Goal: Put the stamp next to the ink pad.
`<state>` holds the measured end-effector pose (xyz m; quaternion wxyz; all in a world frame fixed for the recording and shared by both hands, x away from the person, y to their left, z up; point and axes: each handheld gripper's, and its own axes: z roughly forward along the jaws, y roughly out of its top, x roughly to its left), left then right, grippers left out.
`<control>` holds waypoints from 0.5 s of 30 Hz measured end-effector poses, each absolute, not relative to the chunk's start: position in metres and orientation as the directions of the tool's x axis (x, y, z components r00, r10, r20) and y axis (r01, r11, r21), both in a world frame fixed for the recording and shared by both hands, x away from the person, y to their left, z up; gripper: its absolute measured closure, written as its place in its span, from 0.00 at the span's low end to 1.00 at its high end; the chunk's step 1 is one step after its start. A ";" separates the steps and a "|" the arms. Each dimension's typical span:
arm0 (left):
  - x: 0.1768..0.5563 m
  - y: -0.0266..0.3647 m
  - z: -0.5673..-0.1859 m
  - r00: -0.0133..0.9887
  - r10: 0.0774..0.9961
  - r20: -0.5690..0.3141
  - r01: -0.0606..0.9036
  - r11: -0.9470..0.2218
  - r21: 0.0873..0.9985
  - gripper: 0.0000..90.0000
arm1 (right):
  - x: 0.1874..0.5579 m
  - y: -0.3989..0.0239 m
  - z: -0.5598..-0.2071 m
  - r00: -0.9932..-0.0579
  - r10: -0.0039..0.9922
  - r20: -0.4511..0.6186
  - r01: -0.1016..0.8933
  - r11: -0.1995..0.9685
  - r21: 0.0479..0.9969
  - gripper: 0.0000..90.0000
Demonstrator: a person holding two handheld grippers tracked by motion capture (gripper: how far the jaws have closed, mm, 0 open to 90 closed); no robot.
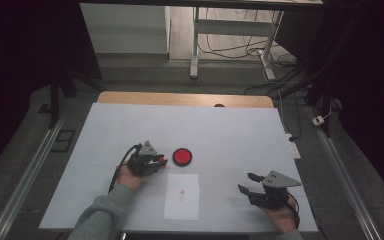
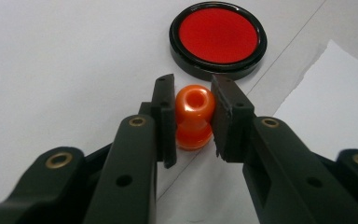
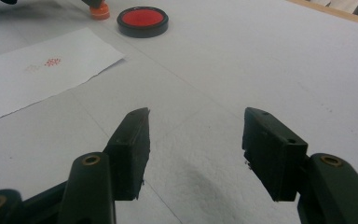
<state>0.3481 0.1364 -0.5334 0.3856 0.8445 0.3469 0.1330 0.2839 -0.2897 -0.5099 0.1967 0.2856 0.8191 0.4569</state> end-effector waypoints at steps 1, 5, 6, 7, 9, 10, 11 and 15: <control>0.348 0.136 -0.533 0.724 0.688 -0.043 0.484 -0.462 0.743 0.80 | 0.284 -0.290 -0.510 -0.760 0.647 -0.062 0.288 0.420 0.860 0.46; 0.348 0.137 -0.533 0.725 0.687 -0.045 0.484 -0.463 0.743 0.79 | 0.284 -0.290 -0.510 -0.760 0.647 -0.063 0.288 0.423 0.859 0.46; 0.348 0.137 -0.533 0.725 0.687 -0.046 0.485 -0.462 0.743 0.79 | 0.284 -0.290 -0.510 -0.760 0.647 -0.063 0.289 0.423 0.859 0.46; 0.348 0.137 -0.533 0.726 0.687 -0.046 0.485 -0.462 0.742 0.79 | 0.284 -0.290 -0.510 -0.760 0.647 -0.063 0.289 0.422 0.859 0.46; 0.348 0.137 -0.533 0.727 0.686 -0.047 0.485 -0.463 0.742 0.79 | 0.284 -0.290 -0.510 -0.760 0.647 -0.063 0.288 0.422 0.859 0.46; 0.348 0.137 -0.533 0.727 0.685 -0.048 0.486 -0.463 0.741 0.78 | 0.284 -0.290 -0.510 -0.760 0.647 -0.064 0.287 0.422 0.860 0.46; 0.348 0.136 -0.533 0.728 0.684 -0.049 0.486 -0.464 0.741 0.77 | 0.284 -0.290 -0.509 -0.758 0.648 -0.068 0.286 0.425 0.859 0.46; 0.347 0.136 -0.531 0.723 0.690 -0.042 0.477 -0.453 0.753 0.65 | 0.284 -0.290 -0.509 -0.759 0.648 -0.069 0.284 0.424 0.860 0.46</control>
